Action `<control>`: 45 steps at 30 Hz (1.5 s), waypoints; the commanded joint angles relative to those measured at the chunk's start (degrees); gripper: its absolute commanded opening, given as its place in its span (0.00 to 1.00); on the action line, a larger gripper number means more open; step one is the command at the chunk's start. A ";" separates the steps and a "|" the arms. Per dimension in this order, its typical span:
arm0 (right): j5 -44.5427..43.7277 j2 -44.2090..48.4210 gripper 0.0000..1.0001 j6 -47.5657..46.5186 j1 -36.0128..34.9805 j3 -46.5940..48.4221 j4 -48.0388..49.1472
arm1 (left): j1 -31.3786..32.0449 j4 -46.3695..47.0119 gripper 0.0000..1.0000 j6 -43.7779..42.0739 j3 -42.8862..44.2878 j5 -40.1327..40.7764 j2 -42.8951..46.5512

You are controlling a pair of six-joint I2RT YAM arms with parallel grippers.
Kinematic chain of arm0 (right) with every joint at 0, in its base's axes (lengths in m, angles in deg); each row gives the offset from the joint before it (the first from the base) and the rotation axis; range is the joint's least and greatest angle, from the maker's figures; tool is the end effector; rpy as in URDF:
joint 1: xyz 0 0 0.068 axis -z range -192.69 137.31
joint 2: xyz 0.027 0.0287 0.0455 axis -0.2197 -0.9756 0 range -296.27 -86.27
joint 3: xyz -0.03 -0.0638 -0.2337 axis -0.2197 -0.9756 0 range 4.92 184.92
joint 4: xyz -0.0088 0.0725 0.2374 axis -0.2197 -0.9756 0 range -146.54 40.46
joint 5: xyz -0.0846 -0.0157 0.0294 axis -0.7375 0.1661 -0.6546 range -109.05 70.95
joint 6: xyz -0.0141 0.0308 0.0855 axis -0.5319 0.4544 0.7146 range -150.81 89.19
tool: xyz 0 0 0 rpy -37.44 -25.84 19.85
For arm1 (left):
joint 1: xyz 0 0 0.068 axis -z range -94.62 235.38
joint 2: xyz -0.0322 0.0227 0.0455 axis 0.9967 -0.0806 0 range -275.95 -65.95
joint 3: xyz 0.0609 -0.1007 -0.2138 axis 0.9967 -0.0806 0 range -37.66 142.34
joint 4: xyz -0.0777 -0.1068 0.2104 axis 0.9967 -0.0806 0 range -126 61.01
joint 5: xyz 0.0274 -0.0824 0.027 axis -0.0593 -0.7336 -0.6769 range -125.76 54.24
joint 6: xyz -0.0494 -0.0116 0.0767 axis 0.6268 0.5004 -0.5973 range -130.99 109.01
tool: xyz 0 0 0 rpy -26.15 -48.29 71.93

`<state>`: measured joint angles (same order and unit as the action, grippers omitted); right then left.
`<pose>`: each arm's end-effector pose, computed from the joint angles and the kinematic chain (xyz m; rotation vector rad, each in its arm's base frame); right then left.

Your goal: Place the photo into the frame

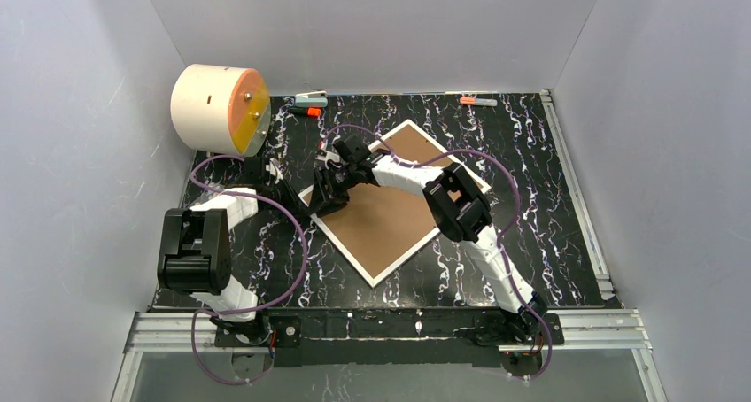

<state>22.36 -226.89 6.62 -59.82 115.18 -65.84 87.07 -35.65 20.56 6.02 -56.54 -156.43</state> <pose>0.3165 0.4212 0.0982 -0.6259 2.6291 1.4617 0.3130 -0.0385 0.0989 -0.5073 2.5014 -0.6881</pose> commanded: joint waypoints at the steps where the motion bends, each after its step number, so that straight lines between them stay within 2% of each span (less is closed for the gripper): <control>1: -22.44 -6.57 0.57 -4.72 6.53 -5.86 -9.22 | -0.29 -5.71 0.14 -2.81 -2.65 10.71 -4.14; 9: -23.58 -5.53 0.54 -5.30 6.79 -5.96 -9.37 | -0.38 -5.76 0.14 -2.81 -1.95 10.19 -4.31; 13: -21.54 0.87 0.50 -7.08 6.63 -8.89 -6.33 | -0.38 -5.00 0.15 -2.81 -1.60 7.97 -3.83; 16: -17.90 9.46 0.47 -8.40 6.63 -14.73 -2.25 | -0.38 -3.27 0.27 -3.25 -1.22 2.71 -2.71; 20: -10.61 20.56 0.41 -10.93 5.90 -24.35 2.73 | -0.38 -0.97 0.48 -4.43 -0.63 -5.54 -0.92; 23: -5.31 23.00 0.33 -13.32 4.67 -29.63 3.25 | -0.31 0.89 0.59 -5.16 -1.06 -11.40 0.46; 26: -1.54 23.19 0.21 -14.67 2.70 -32.53 3.25 | -0.11 2.18 0.63 -4.91 -2.65 -13.64 1.78; 29: 1.47 23.45 0.14 -15.55 0.13 -34.07 4.88 | 0.21 2.20 0.62 -4.13 -4.31 -12.61 2.16; 34: 4.33 22.23 0.07 -16.22 -2.89 -33.36 6.37 | 0.51 1.10 0.50 -2.78 -6.37 -9.75 1.17; 38: 4.50 21.60 0.07 -15.95 -3.13 -33.05 7.10 | 0.52 -1.35 0.41 -2.57 -6.92 -5.93 0.16; 45: 3.41 21.01 0.10 -15.21 -3.29 -32.65 7.46 | 0.53 -2.91 0.33 -2.47 -7.30 -2.13 -0.97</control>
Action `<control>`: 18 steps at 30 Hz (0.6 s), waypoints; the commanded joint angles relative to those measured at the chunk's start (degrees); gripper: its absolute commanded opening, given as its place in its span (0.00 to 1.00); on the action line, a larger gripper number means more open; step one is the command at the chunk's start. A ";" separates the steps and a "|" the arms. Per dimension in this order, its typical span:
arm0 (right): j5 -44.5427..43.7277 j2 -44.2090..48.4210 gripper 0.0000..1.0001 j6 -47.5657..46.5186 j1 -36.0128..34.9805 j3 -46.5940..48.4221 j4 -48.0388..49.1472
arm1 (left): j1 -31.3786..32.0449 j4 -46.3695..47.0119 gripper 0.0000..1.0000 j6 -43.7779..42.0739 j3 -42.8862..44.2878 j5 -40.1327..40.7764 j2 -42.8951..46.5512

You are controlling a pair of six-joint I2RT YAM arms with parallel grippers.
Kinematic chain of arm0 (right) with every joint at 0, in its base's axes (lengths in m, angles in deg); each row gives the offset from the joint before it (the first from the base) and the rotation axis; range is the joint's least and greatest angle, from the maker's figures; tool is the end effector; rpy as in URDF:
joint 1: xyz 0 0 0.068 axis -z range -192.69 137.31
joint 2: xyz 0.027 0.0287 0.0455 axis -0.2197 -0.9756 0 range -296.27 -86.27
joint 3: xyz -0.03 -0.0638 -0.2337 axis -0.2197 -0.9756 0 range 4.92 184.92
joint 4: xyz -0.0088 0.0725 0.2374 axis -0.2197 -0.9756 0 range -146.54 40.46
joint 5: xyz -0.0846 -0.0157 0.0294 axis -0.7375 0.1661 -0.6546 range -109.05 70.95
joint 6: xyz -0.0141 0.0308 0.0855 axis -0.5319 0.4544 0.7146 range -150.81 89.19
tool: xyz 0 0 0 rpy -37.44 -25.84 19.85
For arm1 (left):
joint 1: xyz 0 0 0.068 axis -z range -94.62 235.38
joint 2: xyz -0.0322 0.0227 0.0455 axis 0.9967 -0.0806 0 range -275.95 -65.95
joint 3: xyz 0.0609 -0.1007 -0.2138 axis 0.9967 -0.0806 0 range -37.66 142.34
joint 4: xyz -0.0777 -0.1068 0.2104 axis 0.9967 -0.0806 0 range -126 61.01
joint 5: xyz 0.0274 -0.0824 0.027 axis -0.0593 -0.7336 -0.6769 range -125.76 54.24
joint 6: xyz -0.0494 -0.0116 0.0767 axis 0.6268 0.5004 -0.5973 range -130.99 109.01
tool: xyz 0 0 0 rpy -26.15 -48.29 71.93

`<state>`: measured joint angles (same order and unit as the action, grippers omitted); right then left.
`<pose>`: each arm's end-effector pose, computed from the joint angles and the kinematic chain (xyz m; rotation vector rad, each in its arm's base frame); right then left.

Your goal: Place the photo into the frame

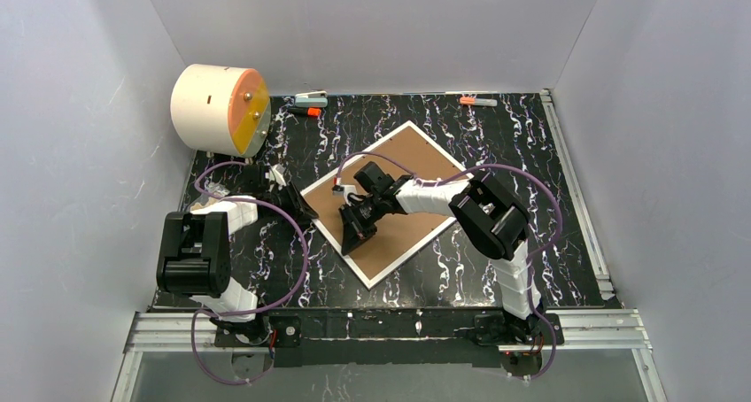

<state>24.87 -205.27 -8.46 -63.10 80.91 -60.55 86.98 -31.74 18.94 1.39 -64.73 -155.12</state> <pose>0.2247 0.3616 0.0966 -1.0112 2.5685 1.4156 0.2980 -0.0483 0.0923 -0.4050 2.4991 -0.8571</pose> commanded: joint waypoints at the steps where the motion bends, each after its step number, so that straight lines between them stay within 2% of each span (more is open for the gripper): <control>1: 0.41 -0.64 0.11 -0.09 0.03 1.62 2.32 | 0.59 -7.22 0.32 -0.89 -2.62 6.31 -2.55; 9: -5.71 -4.04 0.33 0.05 0.03 3.08 -3.15 | 0.62 -9.34 0.26 -1.37 -2.07 9.58 -4.04; 18: -7.48 -4.43 0.34 -0.76 3.64 -1.88 -3.81 | 0.64 -11.08 0.22 -0.93 -1.48 12.90 -4.47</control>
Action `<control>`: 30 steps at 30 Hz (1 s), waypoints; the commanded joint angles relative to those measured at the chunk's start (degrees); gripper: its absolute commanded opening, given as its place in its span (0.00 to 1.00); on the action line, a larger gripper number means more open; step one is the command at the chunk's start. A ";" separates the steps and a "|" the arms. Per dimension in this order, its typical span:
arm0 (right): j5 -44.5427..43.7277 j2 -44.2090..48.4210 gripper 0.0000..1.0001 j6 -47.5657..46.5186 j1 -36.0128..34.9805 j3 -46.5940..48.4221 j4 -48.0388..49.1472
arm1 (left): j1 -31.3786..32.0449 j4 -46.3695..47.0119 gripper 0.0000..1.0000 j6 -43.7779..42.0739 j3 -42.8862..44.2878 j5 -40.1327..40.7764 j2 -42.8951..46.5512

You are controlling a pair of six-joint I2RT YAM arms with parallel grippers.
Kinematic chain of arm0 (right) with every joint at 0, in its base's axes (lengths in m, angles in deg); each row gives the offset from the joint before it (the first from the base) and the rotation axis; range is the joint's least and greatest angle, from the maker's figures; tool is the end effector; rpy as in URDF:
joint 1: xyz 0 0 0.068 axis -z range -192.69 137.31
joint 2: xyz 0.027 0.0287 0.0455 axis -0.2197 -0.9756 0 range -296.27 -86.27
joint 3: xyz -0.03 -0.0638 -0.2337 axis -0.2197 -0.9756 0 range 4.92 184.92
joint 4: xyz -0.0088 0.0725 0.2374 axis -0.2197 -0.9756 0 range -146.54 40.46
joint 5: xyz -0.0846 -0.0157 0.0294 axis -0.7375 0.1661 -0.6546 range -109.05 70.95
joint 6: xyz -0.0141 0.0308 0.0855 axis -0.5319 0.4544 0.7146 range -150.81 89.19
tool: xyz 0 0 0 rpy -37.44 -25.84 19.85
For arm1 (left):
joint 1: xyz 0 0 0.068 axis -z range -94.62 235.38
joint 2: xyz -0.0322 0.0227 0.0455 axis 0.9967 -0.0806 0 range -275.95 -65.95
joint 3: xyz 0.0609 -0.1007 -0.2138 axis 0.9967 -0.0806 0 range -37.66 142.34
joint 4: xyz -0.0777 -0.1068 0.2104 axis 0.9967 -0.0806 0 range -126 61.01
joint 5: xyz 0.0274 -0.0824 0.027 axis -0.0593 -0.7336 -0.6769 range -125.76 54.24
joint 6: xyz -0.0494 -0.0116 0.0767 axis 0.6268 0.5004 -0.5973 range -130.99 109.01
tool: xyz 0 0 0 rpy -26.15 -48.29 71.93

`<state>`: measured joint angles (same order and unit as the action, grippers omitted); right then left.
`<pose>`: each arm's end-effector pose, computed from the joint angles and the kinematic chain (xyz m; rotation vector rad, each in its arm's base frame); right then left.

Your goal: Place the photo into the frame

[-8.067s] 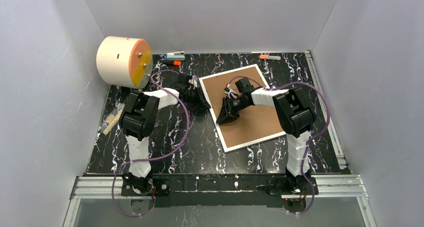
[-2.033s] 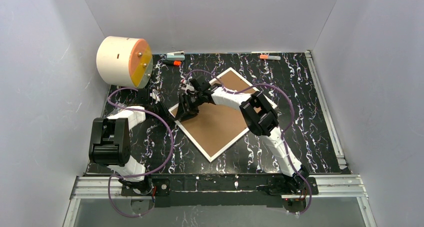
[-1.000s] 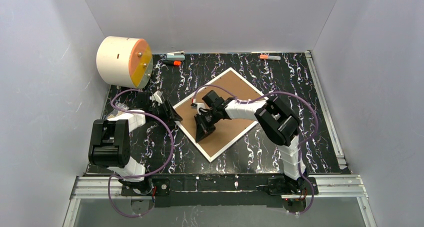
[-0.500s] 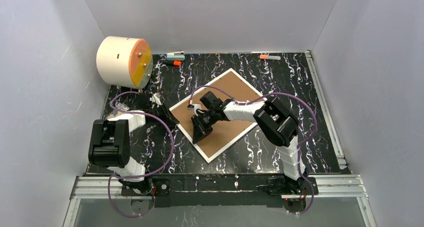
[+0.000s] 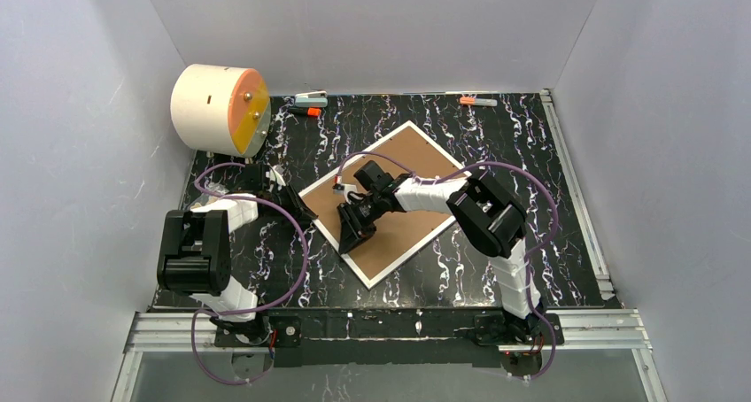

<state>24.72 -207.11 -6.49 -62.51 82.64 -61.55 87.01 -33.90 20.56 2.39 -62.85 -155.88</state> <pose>0.2313 0.3625 0.0908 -0.9515 2.6228 1.4111 0.2985 -0.0461 0.0892 -0.4727 2.5292 -0.8247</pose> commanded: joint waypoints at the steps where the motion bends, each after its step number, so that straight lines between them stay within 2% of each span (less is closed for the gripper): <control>1: -7.56 -2.63 0.34 -2.89 3.66 -4.06 -2.83 | 0.63 -9.16 0.22 -2.61 -2.39 11.27 -3.86; 12: -10.63 -5.25 0.34 -1.11 7.11 -6.27 -0.64 | 0.57 -10.32 0.20 -3.16 -1.30 12.37 -4.82; 16: -7.54 -2.36 0.34 -0.64 7.10 -7.65 3.45 | 0.58 -10.43 0.20 -3.23 -1.09 12.01 -4.73; 18: -4.98 -0.20 0.30 -1.58 7.03 -8.48 5.87 | 0.57 -10.43 0.20 -3.25 -0.91 11.89 -4.80; 23: 3.06 4.23 0.09 -1.56 6.16 -9.98 13.69 | 0.57 -10.41 0.20 -3.25 -0.55 11.89 -5.50; 30: 6.59 1.87 0.06 -0.73 4.10 -5.95 13.29 | 0.60 -10.30 0.19 -3.32 -0.33 12.06 -6.04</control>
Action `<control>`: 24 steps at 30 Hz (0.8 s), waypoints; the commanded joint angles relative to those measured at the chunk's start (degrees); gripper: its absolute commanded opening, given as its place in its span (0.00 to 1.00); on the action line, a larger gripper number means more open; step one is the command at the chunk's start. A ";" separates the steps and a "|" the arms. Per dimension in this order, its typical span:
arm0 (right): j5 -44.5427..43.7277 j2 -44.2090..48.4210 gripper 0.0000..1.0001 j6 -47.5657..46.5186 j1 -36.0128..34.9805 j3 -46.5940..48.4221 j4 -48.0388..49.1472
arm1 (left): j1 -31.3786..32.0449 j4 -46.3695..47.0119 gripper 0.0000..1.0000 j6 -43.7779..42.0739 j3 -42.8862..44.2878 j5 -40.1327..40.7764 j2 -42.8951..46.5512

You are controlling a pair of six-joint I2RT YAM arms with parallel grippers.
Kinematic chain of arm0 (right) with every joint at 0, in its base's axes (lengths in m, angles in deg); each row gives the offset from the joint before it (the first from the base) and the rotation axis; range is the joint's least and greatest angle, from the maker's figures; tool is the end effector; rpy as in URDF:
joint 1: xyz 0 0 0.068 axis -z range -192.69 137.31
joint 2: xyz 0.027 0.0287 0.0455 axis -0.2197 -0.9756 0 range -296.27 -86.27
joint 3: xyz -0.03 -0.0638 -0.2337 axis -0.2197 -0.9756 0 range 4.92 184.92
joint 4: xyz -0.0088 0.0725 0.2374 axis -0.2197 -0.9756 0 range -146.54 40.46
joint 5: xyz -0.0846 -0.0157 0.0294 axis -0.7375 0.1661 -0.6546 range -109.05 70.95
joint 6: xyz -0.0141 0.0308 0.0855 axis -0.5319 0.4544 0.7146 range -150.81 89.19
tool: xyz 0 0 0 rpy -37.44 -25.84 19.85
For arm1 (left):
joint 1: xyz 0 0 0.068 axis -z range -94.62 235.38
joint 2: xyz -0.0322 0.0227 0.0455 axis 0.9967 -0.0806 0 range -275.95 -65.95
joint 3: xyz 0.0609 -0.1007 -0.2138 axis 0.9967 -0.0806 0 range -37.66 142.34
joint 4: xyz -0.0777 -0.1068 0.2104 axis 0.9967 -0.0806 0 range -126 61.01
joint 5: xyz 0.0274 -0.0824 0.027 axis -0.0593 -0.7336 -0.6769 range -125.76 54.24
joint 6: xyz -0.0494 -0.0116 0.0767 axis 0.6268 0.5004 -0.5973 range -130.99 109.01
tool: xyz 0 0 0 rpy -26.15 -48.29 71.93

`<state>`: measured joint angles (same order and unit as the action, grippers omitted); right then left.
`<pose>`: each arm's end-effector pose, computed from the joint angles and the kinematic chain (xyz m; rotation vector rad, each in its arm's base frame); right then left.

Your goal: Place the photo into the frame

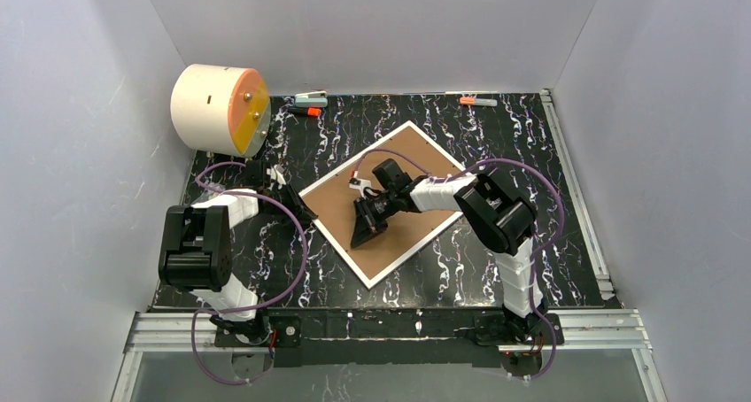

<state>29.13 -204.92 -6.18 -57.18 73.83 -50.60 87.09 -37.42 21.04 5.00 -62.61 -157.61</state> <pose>0.2487 0.3305 0.0815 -0.8708 2.5325 1.5079 0.3020 -0.0463 0.0882 -0.5078 2.5717 -0.8189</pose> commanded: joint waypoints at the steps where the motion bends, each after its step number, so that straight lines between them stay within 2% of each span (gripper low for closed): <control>1: 2.28 -0.65 0.07 -0.99 -1.41 3.09 2.30 | 0.49 -6.83 0.19 -3.82 -2.93 11.83 -4.32; 12: 1.97 -4.44 0.10 -0.01 -2.35 5.67 1.15 | 0.48 -6.78 0.19 -3.91 -3.02 11.75 -4.41; 18: -1.52 -5.94 0.11 -1.82 -2.52 6.41 -4.70 | 0.53 -6.88 0.18 -3.91 -3.02 11.80 -4.25; 21: -5.49 -6.26 0.16 -3.49 -2.56 6.24 -7.49 | 0.49 -7.02 0.19 -3.95 -2.94 11.99 -4.06; 24: -8.89 -6.87 0.25 -4.84 -2.46 5.99 -10.03 | 0.53 -7.13 0.19 -4.07 -2.69 12.13 -3.76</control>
<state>30.68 -209.31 -6.05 -59.67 79.92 -54.10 87.09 -37.79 21.02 5.21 -62.59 -157.74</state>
